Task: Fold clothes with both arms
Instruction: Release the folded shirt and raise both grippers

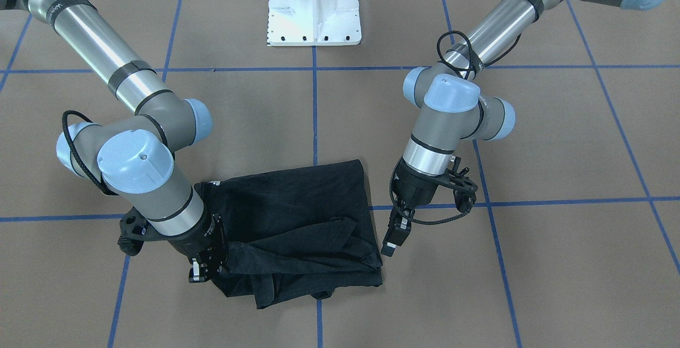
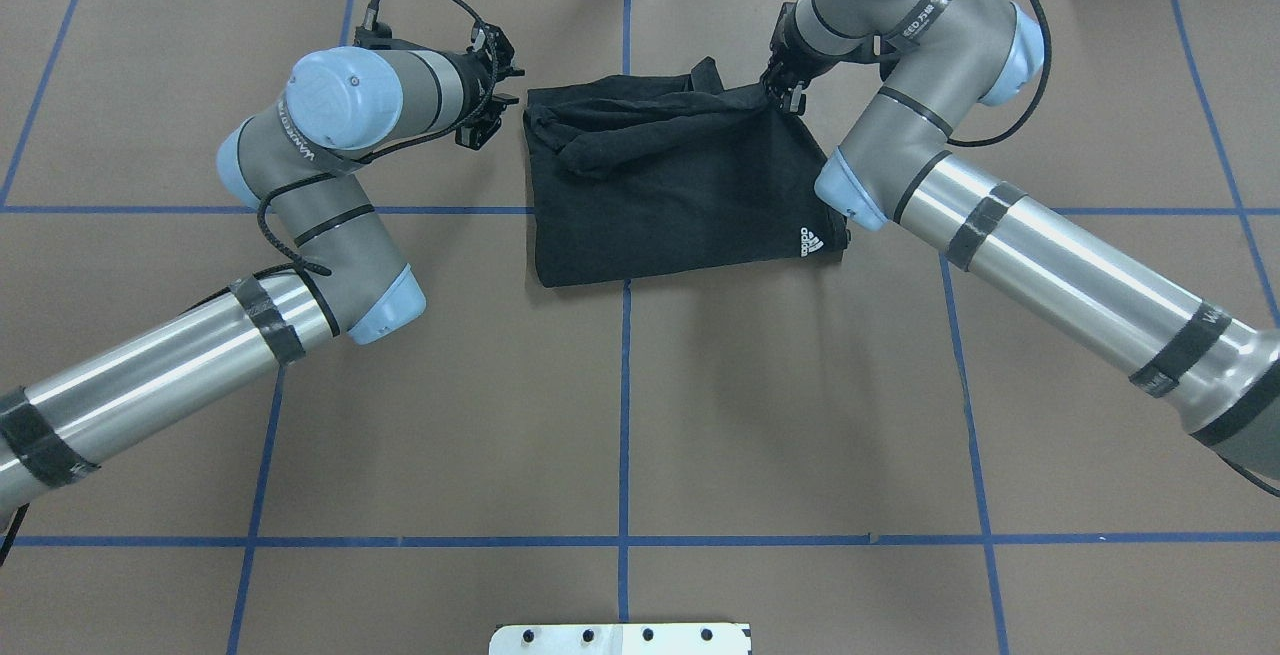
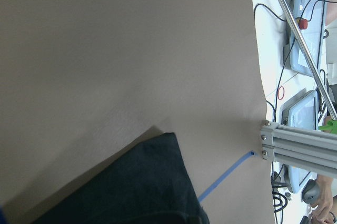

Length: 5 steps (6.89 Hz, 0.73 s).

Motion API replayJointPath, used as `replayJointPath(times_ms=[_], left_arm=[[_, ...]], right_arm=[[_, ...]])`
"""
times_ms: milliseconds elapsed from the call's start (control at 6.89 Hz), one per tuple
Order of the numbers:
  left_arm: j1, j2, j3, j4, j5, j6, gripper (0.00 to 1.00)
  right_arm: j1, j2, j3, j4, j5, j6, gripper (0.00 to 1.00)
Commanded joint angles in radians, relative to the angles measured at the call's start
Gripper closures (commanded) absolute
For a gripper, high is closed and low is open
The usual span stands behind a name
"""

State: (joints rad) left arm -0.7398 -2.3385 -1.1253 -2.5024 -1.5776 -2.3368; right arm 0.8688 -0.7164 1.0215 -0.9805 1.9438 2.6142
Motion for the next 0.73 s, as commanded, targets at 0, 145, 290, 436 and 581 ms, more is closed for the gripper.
replayJointPath(times_ms=[0, 145, 290, 436, 581], left_arm=[[-0.05, -0.035, 0.076, -0.039, -0.005, 0.095, 0.01], [-0.05, -0.035, 0.072, -0.038, -0.015, 0.097, 0.01], [-0.055, -0.03, 0.065, -0.035, -0.048, 0.123, 0.01], [-0.07, -0.022, 0.043, -0.03, -0.083, 0.154, 0.01], [-0.091, 0.011, 0.003, -0.026, -0.163, 0.21, 0.01]], right_arm=[[0.019, 0.051, -0.066, 0.014, -0.042, -0.067, 0.0], [0.033, 0.049, -0.064, 0.013, -0.039, -0.115, 0.0], [0.048, 0.028, -0.064, 0.013, -0.031, -0.196, 0.0], [0.062, 0.023, -0.061, 0.013, -0.028, -0.242, 0.0], [0.079, 0.0, -0.037, 0.009, 0.016, -0.313, 0.0]])
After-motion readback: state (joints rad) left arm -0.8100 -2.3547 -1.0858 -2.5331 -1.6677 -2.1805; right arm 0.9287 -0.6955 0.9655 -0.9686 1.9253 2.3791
